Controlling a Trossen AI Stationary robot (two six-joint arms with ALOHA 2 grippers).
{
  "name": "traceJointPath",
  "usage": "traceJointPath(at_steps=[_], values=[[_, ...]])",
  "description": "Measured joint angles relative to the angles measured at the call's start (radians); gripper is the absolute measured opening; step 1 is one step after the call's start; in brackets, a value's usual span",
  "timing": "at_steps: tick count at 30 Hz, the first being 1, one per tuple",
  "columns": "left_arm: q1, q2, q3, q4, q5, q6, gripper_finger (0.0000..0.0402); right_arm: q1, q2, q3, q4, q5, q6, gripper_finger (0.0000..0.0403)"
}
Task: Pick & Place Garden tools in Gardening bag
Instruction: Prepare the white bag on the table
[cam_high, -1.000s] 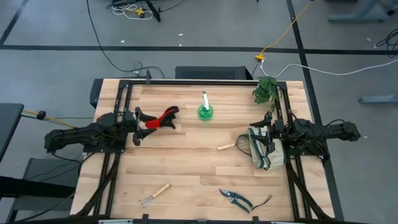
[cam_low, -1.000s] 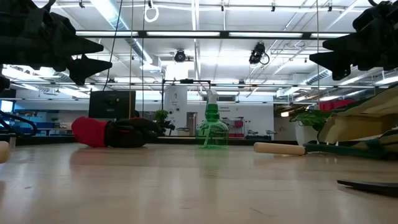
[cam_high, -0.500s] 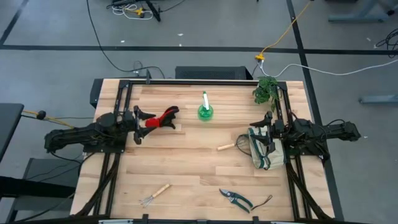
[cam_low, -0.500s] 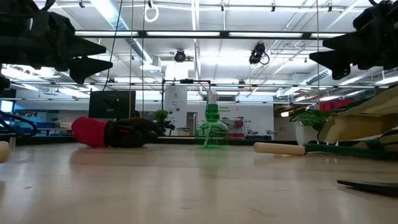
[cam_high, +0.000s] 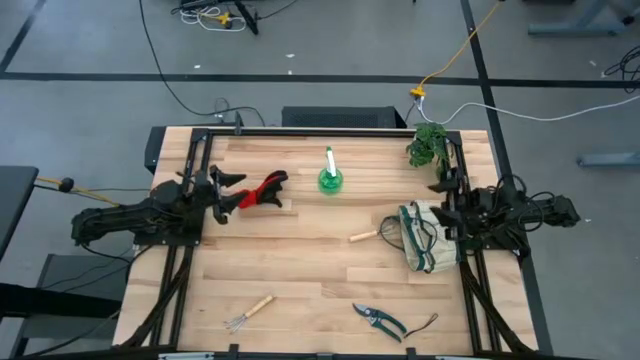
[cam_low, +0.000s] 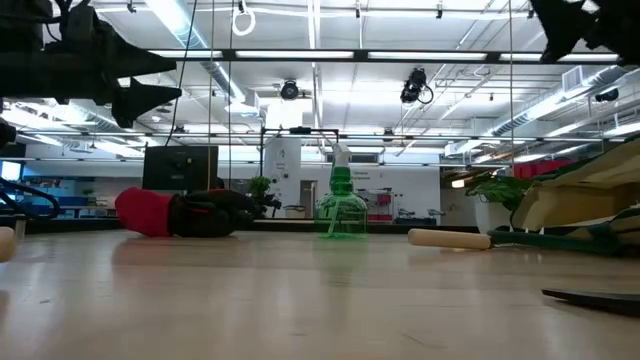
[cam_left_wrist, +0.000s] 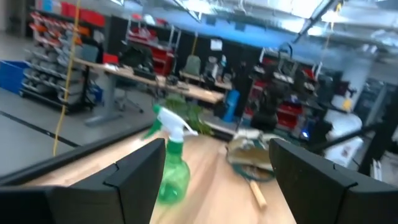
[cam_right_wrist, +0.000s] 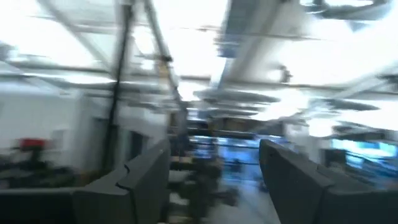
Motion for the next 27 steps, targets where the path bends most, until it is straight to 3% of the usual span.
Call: traceJointPath(at_steps=[8, 14, 20, 24, 27], values=[[0.0, 0.0, 0.0, 0.001, -0.045, 0.0, 0.0291, 0.0, 0.001, 0.0, -0.026, -0.281, 0.059, 0.0247], [0.0, 0.0, 0.0, -0.003, -0.044, 0.0, 0.0291, 0.0, 0.001, 0.0, -0.04, -0.365, 0.116, 0.0247], [0.0, 0.0, 0.0, -0.004, -0.044, -0.001, 0.0291, 0.0, 0.002, 0.0, 0.016, -0.255, 0.142, 0.0247], [0.0, 0.0, 0.0, -0.004, -0.044, -0.001, 0.0291, 0.0, 0.03, 0.029, 0.071, 0.048, 0.217, 0.0247], [0.0, 0.0, 0.0, -0.004, -0.045, -0.001, 0.0291, 0.0, 0.097, 0.127, -0.144, 0.185, 0.315, 0.0247]])
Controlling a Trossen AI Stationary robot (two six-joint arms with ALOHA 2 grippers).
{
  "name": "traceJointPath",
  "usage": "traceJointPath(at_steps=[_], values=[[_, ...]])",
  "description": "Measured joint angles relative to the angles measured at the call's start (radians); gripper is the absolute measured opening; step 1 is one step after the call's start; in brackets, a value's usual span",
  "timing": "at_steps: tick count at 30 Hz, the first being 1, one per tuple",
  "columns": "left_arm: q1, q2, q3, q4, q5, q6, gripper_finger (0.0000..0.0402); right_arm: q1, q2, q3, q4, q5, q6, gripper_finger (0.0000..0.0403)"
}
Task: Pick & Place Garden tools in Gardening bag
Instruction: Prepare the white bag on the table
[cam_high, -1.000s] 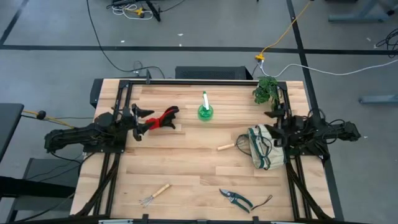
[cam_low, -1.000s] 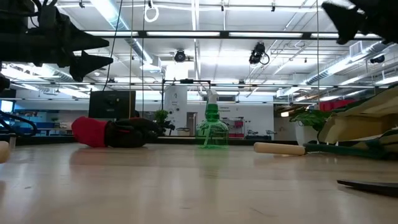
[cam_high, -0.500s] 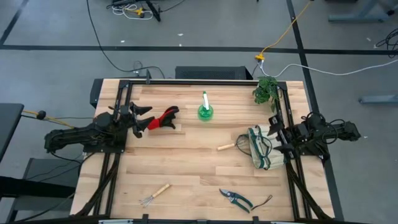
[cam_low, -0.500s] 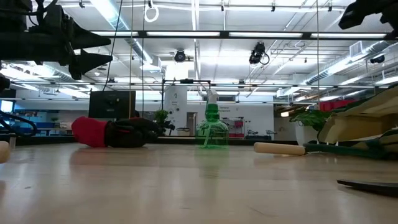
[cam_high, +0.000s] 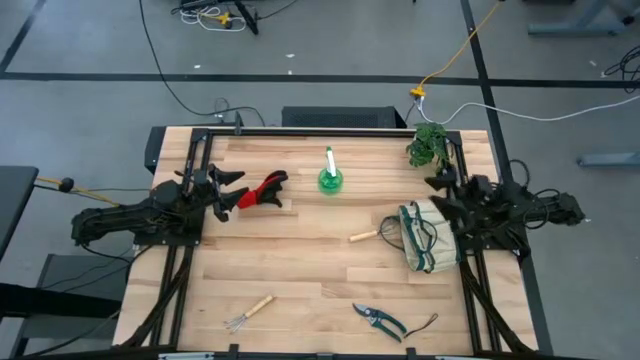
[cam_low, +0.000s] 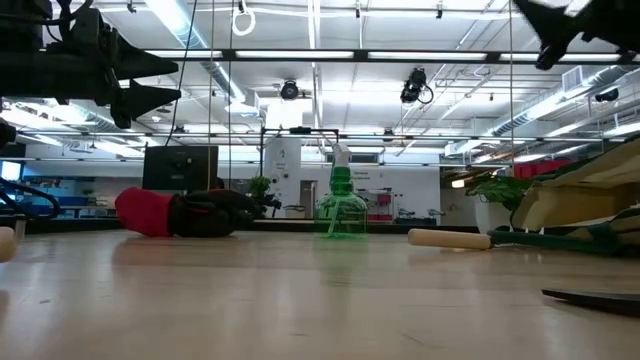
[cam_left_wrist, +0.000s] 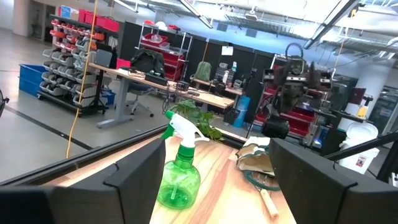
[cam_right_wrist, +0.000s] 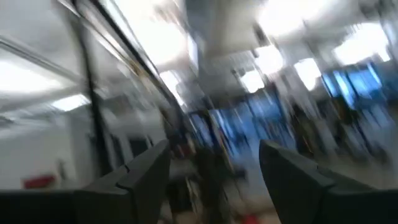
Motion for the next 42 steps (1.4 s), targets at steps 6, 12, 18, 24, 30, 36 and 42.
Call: traceJointPath(at_steps=[6, 12, 18, 24, 30, 36, 42], values=[[0.0, 0.0, 0.0, 0.0, -0.003, -0.008, 0.0291, 0.0, 0.245, 0.278, -0.504, 0.161, 0.233, 0.0246], [0.0, 0.0, 0.0, 0.0, -0.003, -0.028, 0.0291, 0.0, 0.485, 0.535, -0.934, 0.173, 0.483, 0.0213], [0.0, 0.0, 0.0, -0.01, 0.008, -0.052, 0.0291, 0.0, 0.663, 0.712, -1.219, -0.046, 0.653, 0.0161], [0.0, 0.0, 0.0, -0.009, 0.024, -0.053, 0.0291, 0.0, 0.788, 0.775, -1.413, -0.194, 0.81, 0.013], [0.0, 0.0, 0.0, -0.008, 0.024, -0.054, 0.0291, 0.0, 0.86, 0.782, -1.533, -0.259, 0.873, 0.0125], [0.0, 0.0, 0.0, -0.008, 0.024, -0.054, 0.0291, 0.0, 0.895, 0.782, -1.628, -0.262, 0.895, 0.0125], [0.0, 0.0, 0.0, -0.007, 0.024, -0.054, 0.0291, 0.0, 0.914, 0.782, -1.772, -0.233, 0.921, 0.0125]])
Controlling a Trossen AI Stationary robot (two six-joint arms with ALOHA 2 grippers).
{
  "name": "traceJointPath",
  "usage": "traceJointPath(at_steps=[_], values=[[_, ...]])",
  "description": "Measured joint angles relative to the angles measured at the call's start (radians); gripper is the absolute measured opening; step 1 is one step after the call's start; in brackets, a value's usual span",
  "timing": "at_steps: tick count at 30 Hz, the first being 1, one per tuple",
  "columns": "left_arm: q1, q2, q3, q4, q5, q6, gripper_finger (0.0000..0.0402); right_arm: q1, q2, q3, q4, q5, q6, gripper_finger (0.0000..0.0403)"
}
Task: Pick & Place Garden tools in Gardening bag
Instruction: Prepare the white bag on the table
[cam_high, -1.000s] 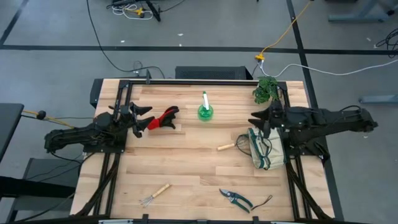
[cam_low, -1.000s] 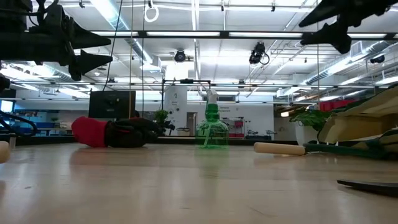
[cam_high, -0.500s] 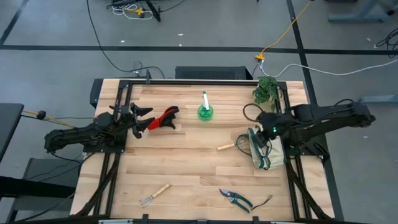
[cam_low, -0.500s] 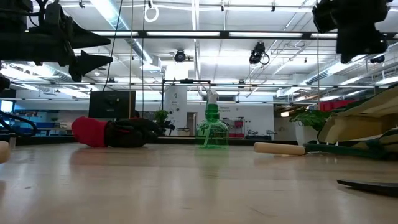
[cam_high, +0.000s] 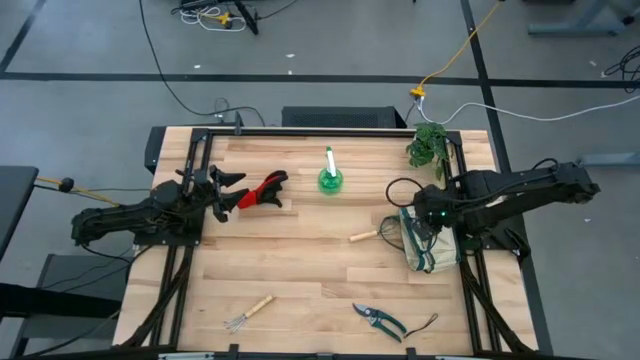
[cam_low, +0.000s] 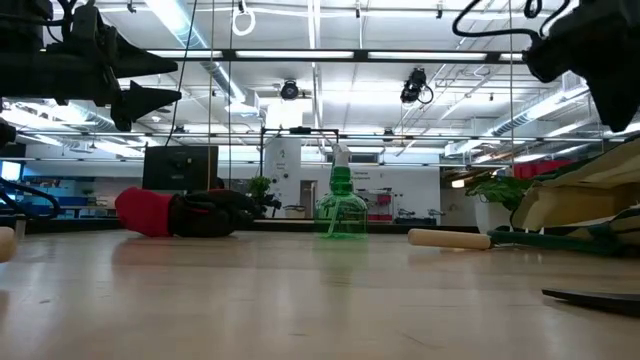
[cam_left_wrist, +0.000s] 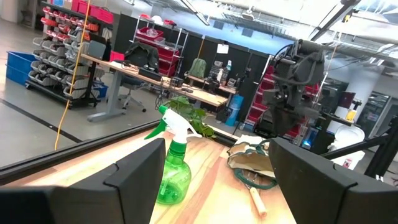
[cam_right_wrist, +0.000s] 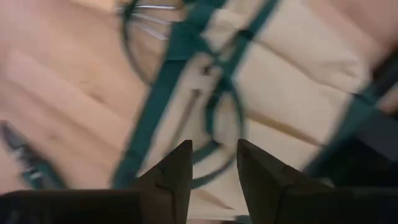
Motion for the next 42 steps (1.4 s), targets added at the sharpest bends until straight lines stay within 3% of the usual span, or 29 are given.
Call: traceJointPath(at_steps=[16, 42], values=[[0.0, 0.0, 0.0, 0.0, 0.0, 0.0, 0.0291, 0.001, 0.081, 0.0, -0.085, 0.009, 0.047, 0.0125], [0.0, 0.0, 0.0, 0.0, 0.0, 0.001, 0.0291, 0.054, 0.122, -0.03, -0.021, -0.007, 0.098, 0.0124]])
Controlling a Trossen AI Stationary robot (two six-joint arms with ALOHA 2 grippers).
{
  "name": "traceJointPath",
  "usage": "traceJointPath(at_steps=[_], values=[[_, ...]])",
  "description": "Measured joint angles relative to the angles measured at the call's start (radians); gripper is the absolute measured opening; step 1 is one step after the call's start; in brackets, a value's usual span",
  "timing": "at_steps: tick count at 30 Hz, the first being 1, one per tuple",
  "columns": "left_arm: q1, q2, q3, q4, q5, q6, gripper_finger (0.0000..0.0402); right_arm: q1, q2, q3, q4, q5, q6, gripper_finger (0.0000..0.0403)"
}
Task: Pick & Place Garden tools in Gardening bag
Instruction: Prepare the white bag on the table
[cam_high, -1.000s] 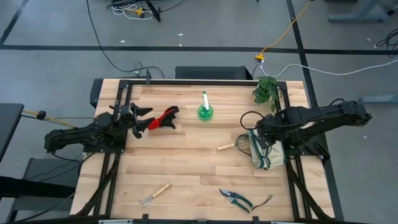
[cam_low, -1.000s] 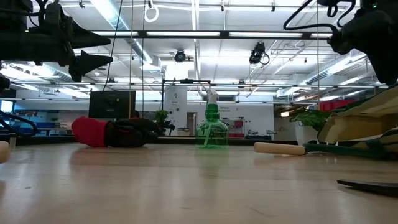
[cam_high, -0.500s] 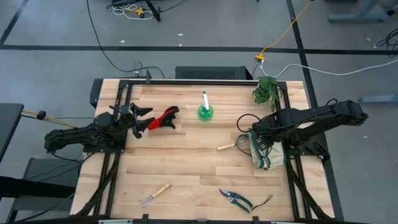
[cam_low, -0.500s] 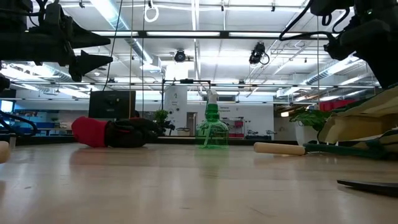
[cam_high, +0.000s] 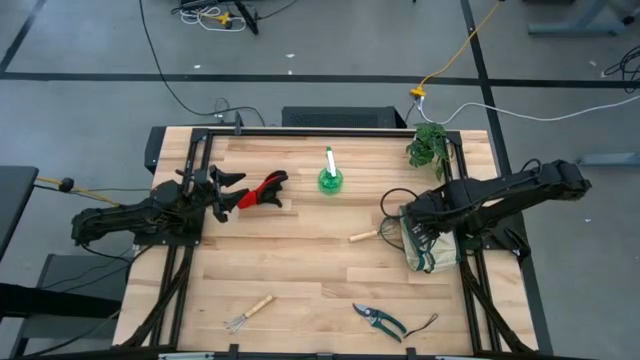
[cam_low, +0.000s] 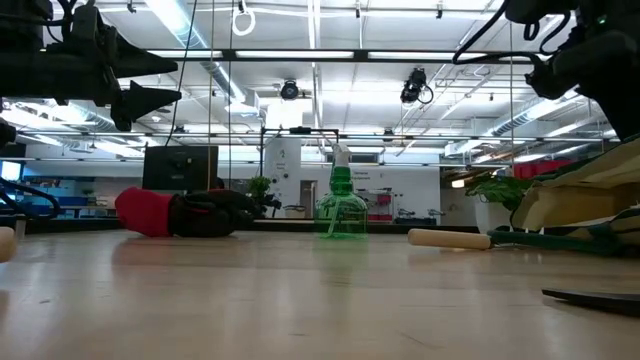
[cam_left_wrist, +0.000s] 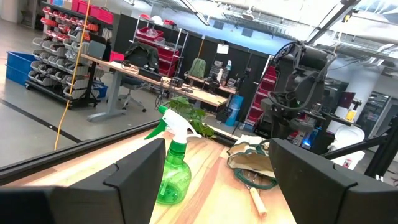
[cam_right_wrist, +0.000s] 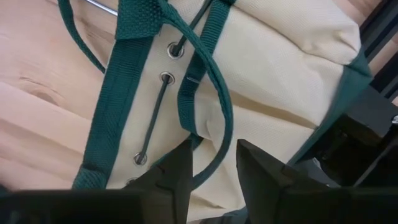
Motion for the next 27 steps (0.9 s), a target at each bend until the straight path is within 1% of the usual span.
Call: traceJointPath(at_steps=[5, 13, 20, 27], values=[[0.0, 0.0, 0.0, 0.0, 0.0, 0.0, 0.0291, 0.01, 0.0, -0.001, 0.0, 0.004, 0.009, 0.0109], [0.0, 0.0, 0.0, 0.0, 0.0, 0.0, 0.0291, 0.012, 0.0, -0.001, 0.0, 0.0, 0.003, 0.0065], [0.0, 0.0, 0.0, 0.0, 0.0, 0.0, 0.0291, 0.012, 0.0, -0.001, 0.0, -0.016, -0.005, 0.001], [0.0, 0.0, 0.0, 0.0, 0.0, 0.0, 0.0291, 0.012, 0.017, -0.001, -0.005, -0.014, -0.025, 0.0003]])
